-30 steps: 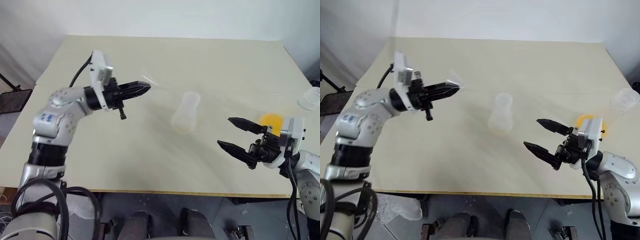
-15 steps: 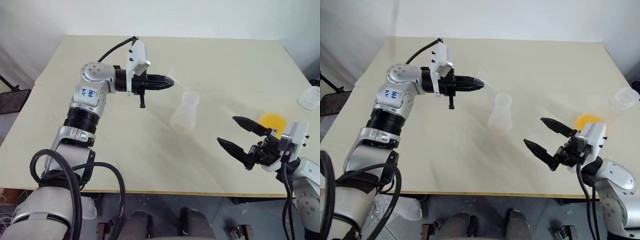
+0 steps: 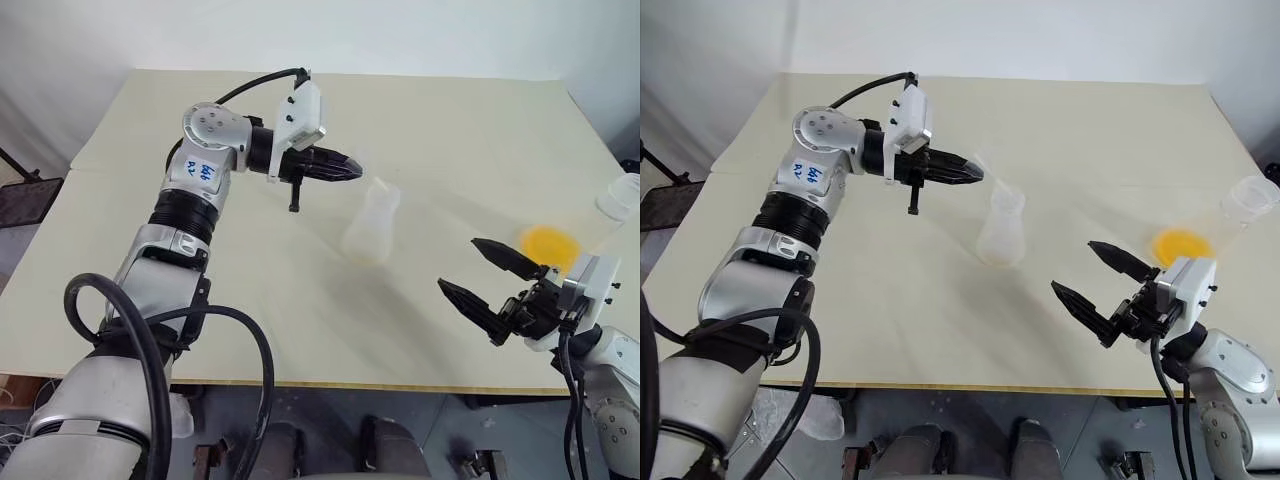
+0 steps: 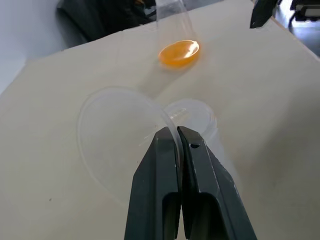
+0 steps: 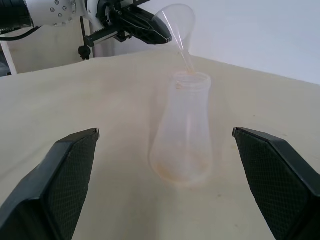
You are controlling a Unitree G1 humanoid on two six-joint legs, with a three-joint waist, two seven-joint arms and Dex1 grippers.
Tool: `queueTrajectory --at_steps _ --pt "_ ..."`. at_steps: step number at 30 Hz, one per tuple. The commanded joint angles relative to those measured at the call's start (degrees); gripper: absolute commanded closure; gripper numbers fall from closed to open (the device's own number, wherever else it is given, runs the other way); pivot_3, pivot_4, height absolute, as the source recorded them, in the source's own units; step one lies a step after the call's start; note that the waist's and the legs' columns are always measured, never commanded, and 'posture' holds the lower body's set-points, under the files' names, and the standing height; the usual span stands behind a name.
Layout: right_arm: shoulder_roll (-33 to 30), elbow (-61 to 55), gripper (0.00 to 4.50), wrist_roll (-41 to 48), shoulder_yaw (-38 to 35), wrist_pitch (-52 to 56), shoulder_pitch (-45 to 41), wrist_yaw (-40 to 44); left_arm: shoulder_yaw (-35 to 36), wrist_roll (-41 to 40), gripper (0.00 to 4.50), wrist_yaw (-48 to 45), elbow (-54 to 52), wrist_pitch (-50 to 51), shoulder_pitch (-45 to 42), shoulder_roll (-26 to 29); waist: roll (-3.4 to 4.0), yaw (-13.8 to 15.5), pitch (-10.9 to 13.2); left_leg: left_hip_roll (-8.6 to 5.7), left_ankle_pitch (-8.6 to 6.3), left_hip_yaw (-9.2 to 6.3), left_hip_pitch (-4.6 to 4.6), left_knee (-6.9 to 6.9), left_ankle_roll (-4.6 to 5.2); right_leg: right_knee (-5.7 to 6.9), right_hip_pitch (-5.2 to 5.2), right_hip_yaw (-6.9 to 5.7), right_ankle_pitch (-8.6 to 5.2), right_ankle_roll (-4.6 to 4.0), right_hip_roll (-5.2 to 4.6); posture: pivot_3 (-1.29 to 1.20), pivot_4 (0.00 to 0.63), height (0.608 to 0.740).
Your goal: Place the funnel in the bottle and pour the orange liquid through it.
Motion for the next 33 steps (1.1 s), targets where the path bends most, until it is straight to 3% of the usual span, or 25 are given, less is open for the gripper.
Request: queueTrajectory --at_steps 1,26,29,33 --pt "0.6 -2.4 0.0 0.6 -2.3 -2.0 0.2 -1.2 0.3 1.6 4.47 -1.1 1.6 -3.2 -2.8 -0.4 0.0 -0.1 0.0 0.0 0.0 0.0 0.0 0.0 0.0 0.0 0.0 0.0 0.0 0.0 0.0 0.0 0.15 0.74" --pt "0.1 -5.0 0.0 0.6 -2.8 -2.0 3.0 -3.1 -2.1 13.1 4.47 -2.5 12.4 -19.9 -11.8 -4.4 -0.05 0.1 0.0 -0.02 0.0 0.02 -0.03 0.01 0.05 0.01 -0.01 -0.01 0.01 0.03 -0.02 0.0 0.15 0.74" --pt "0.2 -5.2 0.0 0.5 -2.9 -1.9 3.4 -3.5 -2.3 14.1 3.78 -2.2 12.9 -21.1 -12.2 -4.7 -0.05 0.0 0.0 -0.02 0.0 0.02 -0.03 0.01 0.06 0.01 -0.01 -0.01 0.01 0.03 -0.02 0.0 0.15 0.74" --pt "0.2 -5.2 0.0 0.3 -3.1 -1.9 3.8 -3.7 -2.0 14.2 2.51 -4.5 13.4 -21.8 -12.6 -5.2 -0.05 0.1 0.0 -0.02 0.0 0.03 -0.03 0.02 0.06 0.01 -0.01 -0.01 0.01 0.03 -0.02 0.0 0.15 0.74"
